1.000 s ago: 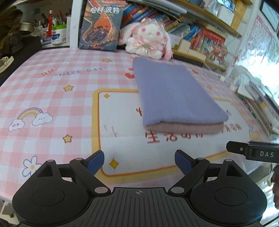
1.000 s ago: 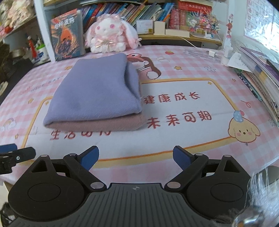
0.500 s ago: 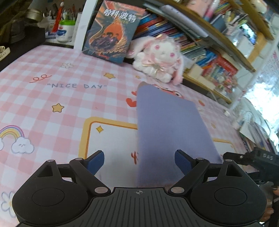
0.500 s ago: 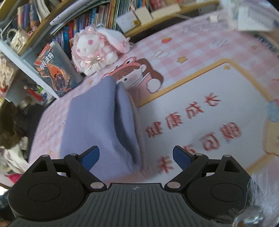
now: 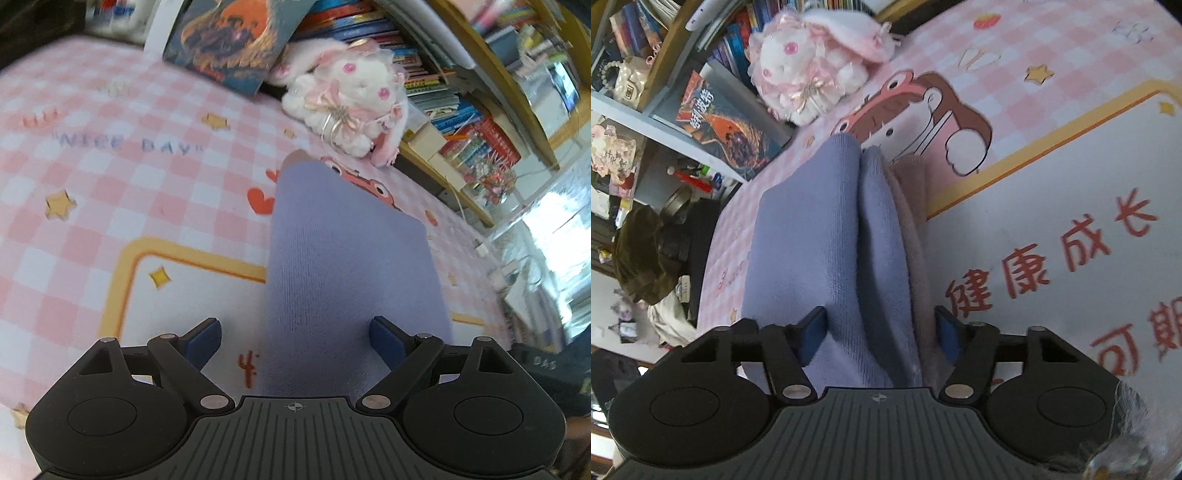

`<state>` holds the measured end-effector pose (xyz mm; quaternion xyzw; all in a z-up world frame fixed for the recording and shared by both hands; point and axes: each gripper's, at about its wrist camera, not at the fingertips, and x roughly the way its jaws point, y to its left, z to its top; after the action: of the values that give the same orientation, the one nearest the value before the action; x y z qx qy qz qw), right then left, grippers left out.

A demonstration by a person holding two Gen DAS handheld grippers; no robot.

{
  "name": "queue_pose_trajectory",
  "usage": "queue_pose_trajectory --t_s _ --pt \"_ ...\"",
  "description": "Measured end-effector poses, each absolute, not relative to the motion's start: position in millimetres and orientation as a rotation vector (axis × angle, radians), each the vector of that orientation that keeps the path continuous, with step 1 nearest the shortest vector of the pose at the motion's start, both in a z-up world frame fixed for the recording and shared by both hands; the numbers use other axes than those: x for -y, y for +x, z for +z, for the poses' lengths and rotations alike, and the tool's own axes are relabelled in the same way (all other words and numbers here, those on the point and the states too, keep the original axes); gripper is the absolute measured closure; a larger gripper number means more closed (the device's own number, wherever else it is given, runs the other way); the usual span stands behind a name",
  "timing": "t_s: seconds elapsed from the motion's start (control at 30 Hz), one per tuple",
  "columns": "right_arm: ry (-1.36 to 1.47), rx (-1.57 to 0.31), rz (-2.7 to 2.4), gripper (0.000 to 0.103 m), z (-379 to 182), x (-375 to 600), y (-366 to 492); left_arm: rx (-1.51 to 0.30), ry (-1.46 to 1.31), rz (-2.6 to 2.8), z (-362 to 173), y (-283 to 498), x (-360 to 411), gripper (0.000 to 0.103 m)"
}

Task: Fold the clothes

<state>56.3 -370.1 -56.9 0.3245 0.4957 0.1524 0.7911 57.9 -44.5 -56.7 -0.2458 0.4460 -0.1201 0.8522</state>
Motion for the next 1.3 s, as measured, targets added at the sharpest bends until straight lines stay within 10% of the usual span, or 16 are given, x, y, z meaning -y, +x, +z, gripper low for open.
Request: queue_pose_trajectory --t_s 0.17,0.37,0.93,1.3 --pt "0.714 -1.080 0.388 0.047 -61 366 71 -0.951 -0.670 -0.266 -67 61 37 0.035" --pt "0.431 -0.984 0.422 0.075 -37 335 69 -0.939 -0.435 -0.243 -43 63 71 0.048" --pt "0.565 -1.037 0.449 0.059 -55 351 81 -0.948 -0.500 -0.250 -58 68 66 0.037" --pt "0.377 -0.866 0.526 0.076 -19 339 65 -0.849 -0.362 -0.239 -23 57 86 0.055"
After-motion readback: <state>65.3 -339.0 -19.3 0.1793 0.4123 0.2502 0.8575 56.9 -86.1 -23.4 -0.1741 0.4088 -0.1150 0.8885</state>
